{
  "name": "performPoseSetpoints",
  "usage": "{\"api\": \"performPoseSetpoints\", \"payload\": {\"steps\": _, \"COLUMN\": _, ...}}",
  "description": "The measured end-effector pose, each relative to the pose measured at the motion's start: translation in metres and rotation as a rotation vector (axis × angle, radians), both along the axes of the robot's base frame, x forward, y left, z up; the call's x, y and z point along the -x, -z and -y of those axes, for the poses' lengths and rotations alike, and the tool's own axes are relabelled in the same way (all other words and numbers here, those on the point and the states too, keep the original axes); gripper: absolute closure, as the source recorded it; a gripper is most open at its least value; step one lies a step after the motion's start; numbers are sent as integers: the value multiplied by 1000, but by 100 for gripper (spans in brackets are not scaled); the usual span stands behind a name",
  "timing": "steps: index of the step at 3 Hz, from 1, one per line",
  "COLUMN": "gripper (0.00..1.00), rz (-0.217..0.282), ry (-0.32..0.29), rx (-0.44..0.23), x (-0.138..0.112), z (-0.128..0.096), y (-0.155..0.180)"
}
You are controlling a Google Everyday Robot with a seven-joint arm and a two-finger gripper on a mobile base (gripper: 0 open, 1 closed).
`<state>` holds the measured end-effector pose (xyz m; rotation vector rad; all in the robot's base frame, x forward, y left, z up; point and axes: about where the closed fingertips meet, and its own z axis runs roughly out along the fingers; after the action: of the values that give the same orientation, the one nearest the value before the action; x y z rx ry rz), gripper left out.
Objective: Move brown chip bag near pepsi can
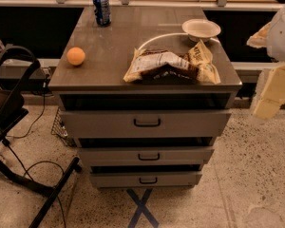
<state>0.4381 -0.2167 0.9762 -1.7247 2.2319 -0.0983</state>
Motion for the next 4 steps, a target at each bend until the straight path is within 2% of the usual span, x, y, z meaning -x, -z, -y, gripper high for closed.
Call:
{"api": "performPoseSetpoints", "payload": {"steps": 1, "gripper": 0, "rz": 0, "ry": 0, "rx": 0, "x": 0, "z": 0, "y": 0}}
{"api": "performPoseSetpoints", "payload": {"steps": 2, "gripper": 0, "rz": 50, "ry": 42, "rx": -78, "x": -14, "z": -1, "y": -1}}
{"api": "performPoseSetpoints", "payload": {"steps": 3, "gripper": 0, "rz": 161, "ry": 93, "rx": -293, "x": -64, "z": 0, "y": -2}}
{"api": "performPoseSetpoints", "payload": {"steps": 4, "gripper": 0, "rz": 360, "ry": 86, "rx": -524, "x": -157, "z": 0, "y": -28}}
